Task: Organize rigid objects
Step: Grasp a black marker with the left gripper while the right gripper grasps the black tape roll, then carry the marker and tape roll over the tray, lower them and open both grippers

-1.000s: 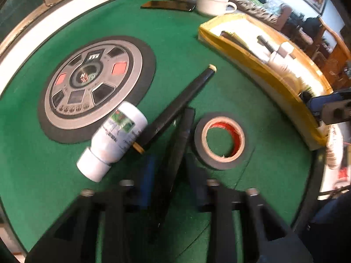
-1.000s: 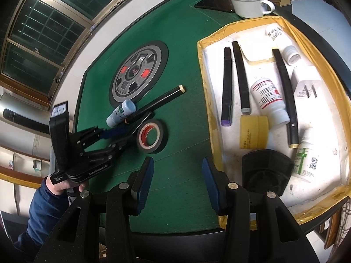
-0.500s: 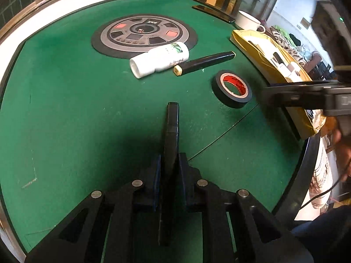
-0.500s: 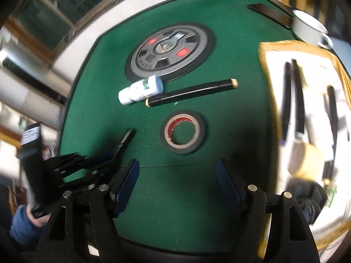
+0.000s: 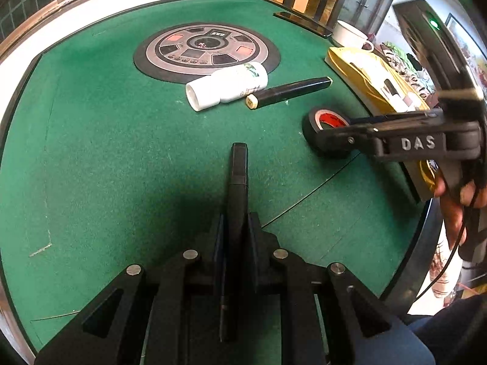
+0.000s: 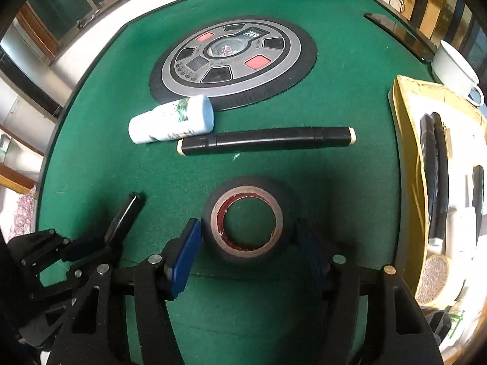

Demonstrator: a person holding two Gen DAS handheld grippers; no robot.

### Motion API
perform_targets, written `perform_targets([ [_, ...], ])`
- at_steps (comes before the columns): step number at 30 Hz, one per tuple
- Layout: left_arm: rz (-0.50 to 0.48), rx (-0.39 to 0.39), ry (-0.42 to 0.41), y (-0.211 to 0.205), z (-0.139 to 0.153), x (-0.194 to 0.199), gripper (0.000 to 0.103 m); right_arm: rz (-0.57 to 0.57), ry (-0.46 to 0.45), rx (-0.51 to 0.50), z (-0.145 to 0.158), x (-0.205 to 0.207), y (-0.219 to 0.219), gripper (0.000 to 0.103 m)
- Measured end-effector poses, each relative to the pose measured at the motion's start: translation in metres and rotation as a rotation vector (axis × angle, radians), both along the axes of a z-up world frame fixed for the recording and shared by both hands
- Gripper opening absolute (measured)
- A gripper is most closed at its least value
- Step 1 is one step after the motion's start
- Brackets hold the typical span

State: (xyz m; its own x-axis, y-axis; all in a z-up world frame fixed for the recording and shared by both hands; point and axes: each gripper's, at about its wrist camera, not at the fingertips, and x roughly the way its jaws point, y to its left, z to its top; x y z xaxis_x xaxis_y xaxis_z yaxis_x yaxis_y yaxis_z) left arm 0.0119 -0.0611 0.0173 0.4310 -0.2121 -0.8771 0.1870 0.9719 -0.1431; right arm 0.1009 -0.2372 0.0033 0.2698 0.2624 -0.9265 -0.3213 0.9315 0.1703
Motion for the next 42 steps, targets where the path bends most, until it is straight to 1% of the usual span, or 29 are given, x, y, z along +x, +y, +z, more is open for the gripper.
perform_targets([
  [2, -0.004, -0.018, -0.008, -0.001, 0.003, 0.001, 0.013, -0.007, -0.005, 0.012, 0.003, -0.005, -0.006, 0.056],
  [10, -0.049, -0.043, -0.039, -0.02, 0.02, 0.01, 0.013, -0.046, -0.021, 0.097, 0.024, -0.031, -0.03, 0.056],
  [15, -0.107, -0.058, -0.065, -0.044, 0.034, 0.018, 0.013, -0.083, -0.05, 0.145, 0.041, -0.036, -0.046, 0.056],
  [21, -0.184, -0.075, -0.086, -0.08, 0.048, 0.029, 0.013, -0.178, -0.095, 0.202, 0.066, -0.043, -0.092, 0.056],
  [27, -0.257, -0.095, -0.11, -0.119, 0.063, 0.042, 0.013, -0.287, -0.125, 0.212, 0.079, -0.048, -0.144, 0.057],
  [33, -0.314, -0.116, -0.125, -0.157, 0.073, 0.055, 0.013, -0.363, -0.137, 0.202, 0.084, -0.049, -0.189, 0.057],
  [38, -0.356, -0.133, -0.114, -0.191, 0.074, 0.069, 0.013, -0.4, -0.118, 0.183, 0.081, -0.047, -0.215, 0.057],
  [42, -0.364, -0.138, -0.08, -0.213, 0.066, 0.084, 0.013, -0.414, -0.09, 0.173, 0.074, -0.043, -0.23, 0.057],
])
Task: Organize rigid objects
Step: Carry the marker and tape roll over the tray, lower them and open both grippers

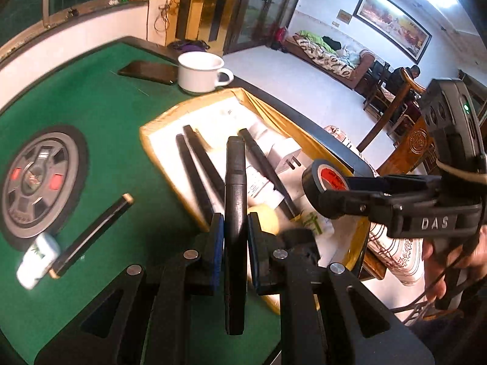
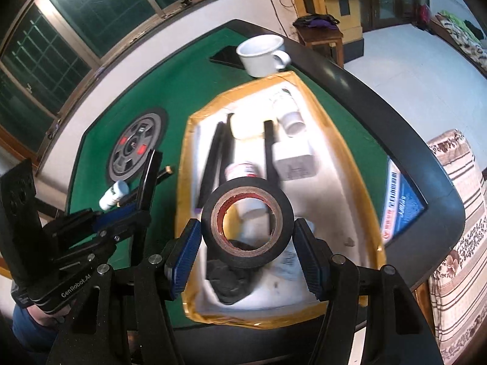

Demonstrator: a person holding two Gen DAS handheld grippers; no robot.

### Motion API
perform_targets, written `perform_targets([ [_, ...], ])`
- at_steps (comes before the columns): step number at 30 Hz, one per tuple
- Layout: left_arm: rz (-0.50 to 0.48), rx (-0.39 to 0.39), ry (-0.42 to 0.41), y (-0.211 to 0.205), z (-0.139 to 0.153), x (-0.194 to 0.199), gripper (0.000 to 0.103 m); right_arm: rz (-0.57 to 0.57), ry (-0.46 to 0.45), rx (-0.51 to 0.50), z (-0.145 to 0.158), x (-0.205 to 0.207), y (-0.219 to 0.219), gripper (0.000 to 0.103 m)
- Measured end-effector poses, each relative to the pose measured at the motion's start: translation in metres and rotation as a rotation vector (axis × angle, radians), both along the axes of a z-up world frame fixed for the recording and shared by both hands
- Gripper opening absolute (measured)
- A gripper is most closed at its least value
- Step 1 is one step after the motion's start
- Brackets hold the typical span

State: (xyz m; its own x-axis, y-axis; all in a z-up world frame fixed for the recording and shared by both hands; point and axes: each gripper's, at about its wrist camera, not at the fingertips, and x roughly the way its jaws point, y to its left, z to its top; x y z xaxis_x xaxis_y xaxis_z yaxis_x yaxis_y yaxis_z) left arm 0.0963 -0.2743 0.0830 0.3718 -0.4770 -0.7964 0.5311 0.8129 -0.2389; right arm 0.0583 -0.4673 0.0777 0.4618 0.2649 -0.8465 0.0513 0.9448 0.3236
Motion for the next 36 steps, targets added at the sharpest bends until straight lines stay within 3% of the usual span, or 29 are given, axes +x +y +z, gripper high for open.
perform_targets([
  [11, 0.031, 0.033, 0.092, -0.028, -0.027, 0.028, 0.012, 0.004, 0.06, 0.008, -0.019, 0.015, -0.026, 0.057],
  [18, 0.061, 0.058, 0.109, -0.035, -0.038, 0.043, 0.012, 0.019, 0.076, -0.006, -0.026, 0.035, -0.029, 0.057],
  [30, 0.07, 0.015, 0.131, -0.038, -0.044, 0.048, 0.012, 0.012, 0.088, -0.02, -0.033, 0.056, -0.033, 0.057],
  [33, 0.063, -0.003, 0.129, -0.036, -0.041, 0.046, 0.019, 0.0, 0.101, -0.008, -0.033, 0.054, -0.035, 0.057],
  [35, 0.051, -0.035, 0.131, -0.034, -0.037, 0.043, 0.037, 0.0, 0.103, -0.001, -0.032, 0.054, -0.035, 0.057],
  [36, 0.049, -0.044, 0.132, -0.033, -0.036, 0.042, 0.041, -0.003, 0.099, -0.008, -0.031, 0.053, -0.035, 0.057],
])
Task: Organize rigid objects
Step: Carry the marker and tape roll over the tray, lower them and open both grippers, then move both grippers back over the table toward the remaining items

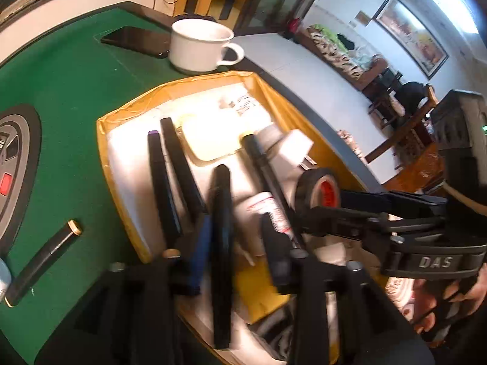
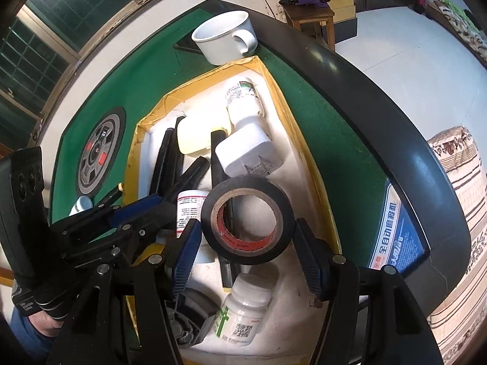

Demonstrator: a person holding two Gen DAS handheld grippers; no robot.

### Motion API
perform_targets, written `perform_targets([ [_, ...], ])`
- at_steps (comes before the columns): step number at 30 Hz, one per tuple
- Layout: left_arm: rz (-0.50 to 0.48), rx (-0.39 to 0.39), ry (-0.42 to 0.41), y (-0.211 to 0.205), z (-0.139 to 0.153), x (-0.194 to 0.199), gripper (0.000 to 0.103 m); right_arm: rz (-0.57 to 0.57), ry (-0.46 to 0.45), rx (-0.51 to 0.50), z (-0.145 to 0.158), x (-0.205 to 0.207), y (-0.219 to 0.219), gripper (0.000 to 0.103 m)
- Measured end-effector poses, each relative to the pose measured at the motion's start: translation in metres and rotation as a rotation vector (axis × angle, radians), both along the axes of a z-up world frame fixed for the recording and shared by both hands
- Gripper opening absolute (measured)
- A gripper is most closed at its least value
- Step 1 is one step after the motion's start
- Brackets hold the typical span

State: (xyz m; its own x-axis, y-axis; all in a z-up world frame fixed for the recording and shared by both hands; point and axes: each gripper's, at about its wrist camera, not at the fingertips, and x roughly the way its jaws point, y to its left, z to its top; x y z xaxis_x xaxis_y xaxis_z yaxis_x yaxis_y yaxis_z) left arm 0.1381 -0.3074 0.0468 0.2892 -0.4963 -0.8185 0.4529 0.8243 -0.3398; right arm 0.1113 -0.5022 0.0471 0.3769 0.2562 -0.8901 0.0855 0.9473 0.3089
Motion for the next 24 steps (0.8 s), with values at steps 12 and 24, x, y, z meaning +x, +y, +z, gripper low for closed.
perform_targets([
  [12, -0.065, -0.035, -0.059, 0.008, 0.032, -0.026, 0.043, -0.054, -0.093, 0.023, 0.037, -0.019, 0.012, 0.057],
  [24, 0.076, -0.035, -0.087, 0.108, 0.043, -0.036, 0.043, 0.044, -0.118, 0.093, 0.046, -0.034, 0.087, 0.057],
])
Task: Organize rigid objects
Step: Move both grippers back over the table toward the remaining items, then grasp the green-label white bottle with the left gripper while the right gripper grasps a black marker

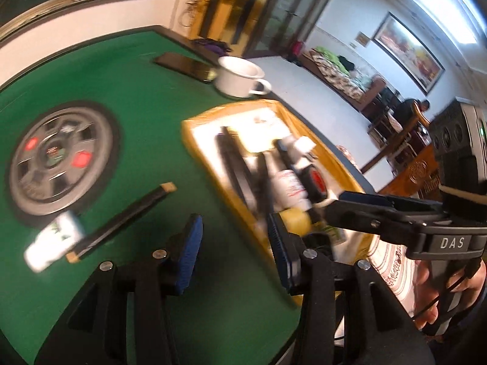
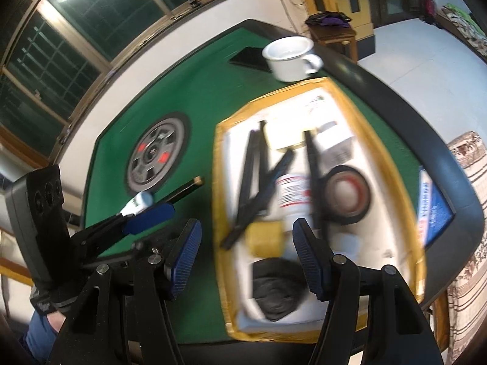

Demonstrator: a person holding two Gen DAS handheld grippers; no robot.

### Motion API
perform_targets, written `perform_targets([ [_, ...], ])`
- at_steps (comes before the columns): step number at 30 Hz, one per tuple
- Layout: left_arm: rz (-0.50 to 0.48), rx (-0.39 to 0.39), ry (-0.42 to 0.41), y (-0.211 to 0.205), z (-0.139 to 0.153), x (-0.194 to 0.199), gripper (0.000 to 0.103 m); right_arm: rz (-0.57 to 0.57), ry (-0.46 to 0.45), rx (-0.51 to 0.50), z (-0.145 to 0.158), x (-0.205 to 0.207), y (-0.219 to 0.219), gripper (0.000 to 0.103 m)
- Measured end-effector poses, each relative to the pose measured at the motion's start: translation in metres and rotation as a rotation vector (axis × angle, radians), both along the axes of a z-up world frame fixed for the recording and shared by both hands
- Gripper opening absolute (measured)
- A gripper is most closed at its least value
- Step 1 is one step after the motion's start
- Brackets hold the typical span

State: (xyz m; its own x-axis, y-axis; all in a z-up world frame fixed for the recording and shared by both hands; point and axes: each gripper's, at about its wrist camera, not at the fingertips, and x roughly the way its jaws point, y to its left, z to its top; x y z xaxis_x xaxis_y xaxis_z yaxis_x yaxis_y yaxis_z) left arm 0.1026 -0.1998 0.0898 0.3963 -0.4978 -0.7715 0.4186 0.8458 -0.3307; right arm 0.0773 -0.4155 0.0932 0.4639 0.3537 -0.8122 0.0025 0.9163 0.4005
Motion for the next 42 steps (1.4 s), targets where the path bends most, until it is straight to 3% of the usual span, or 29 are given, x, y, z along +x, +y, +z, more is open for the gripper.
perform_targets([
  [9, 0.129, 0.098, -0.029, 0.111, -0.014, 0.024, 0.043, 0.061, 0.013, 0.002, -0.006, -0.007, 0.04, 0.058],
  [13, 0.141, 0.141, 0.005, 0.132, -0.034, 0.045, 0.042, 0.063, 0.028, -0.001, -0.01, -0.01, 0.045, 0.058],
  [20, 0.031, 0.183, 0.04, 0.121, -0.065, 0.056, 0.043, 0.051, 0.034, -0.012, -0.009, -0.013, 0.043, 0.058],
  [23, 0.007, 0.149, 0.058, 0.12, -0.073, 0.06, 0.044, 0.048, 0.042, -0.017, -0.012, -0.012, 0.042, 0.058],
  [26, 0.004, 0.137, 0.061, 0.116, -0.077, 0.058, 0.036, 0.051, 0.048, -0.016, -0.013, -0.011, 0.043, 0.058],
  [35, 0.147, 0.177, 0.049, 0.123, -0.074, 0.023, 0.035, 0.103, 0.116, 0.083, -0.021, 0.026, 0.08, 0.057],
  [42, 0.199, 0.182, 0.054, 0.137, -0.073, -0.003, 0.035, 0.072, 0.245, 0.138, -0.056, 0.085, 0.124, 0.057],
])
